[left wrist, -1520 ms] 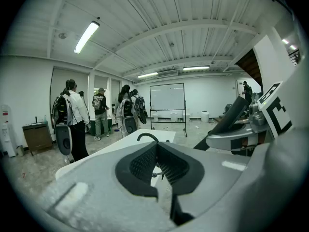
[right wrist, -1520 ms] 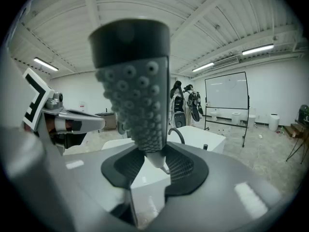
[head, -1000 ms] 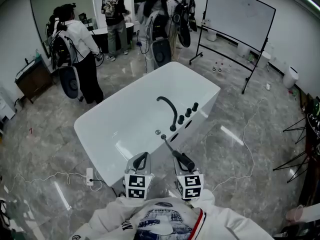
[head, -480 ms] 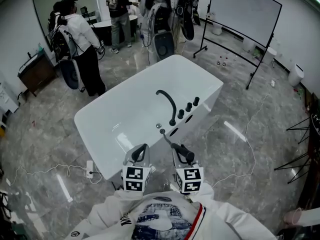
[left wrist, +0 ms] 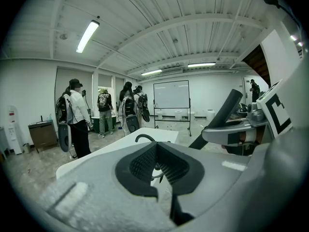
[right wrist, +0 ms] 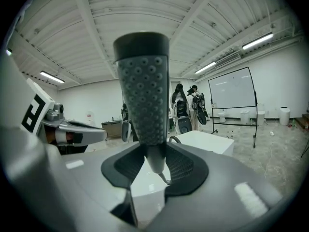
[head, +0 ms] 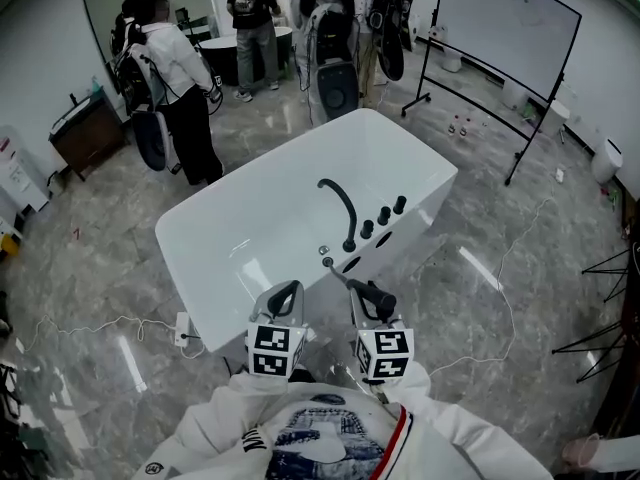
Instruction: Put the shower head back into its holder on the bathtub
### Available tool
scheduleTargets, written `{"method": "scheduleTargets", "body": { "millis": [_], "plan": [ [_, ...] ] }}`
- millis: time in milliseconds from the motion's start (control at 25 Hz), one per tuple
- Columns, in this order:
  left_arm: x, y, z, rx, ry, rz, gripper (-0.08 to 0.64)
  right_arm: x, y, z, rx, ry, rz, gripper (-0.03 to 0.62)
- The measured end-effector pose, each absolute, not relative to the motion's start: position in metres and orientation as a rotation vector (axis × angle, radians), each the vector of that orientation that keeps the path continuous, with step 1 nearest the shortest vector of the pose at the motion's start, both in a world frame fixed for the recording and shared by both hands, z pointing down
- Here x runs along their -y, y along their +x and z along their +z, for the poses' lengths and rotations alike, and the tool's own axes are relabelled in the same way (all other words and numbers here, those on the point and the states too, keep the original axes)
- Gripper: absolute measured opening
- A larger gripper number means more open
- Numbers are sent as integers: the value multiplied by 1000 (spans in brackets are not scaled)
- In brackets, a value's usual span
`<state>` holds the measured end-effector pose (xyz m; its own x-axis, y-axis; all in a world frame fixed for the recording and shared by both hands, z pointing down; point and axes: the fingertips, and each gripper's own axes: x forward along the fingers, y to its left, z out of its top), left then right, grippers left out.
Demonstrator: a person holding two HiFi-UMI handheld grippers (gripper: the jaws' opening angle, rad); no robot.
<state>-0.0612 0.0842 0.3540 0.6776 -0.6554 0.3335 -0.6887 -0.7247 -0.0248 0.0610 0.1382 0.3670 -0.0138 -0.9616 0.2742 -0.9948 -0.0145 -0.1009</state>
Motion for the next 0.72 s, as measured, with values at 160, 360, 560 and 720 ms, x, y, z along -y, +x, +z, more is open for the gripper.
{"method": "scheduleTargets", "body": {
  "millis": [160,360,560,720],
  "plan": [
    [-77,-62,352,1122,2777,496,0,-130,59,362,2124,2114,384,138],
    [-67,-52,356,1092,2781,507,0,-120,62,354,2131,2137,386,138],
    [-48,-48,368,1078,2770,538,0,-100,67,358,2115,2138,379,138],
    [-32,-45,378,1053,2753,554,0,-83,70,369,2089,2125,418,138]
  ]
}}
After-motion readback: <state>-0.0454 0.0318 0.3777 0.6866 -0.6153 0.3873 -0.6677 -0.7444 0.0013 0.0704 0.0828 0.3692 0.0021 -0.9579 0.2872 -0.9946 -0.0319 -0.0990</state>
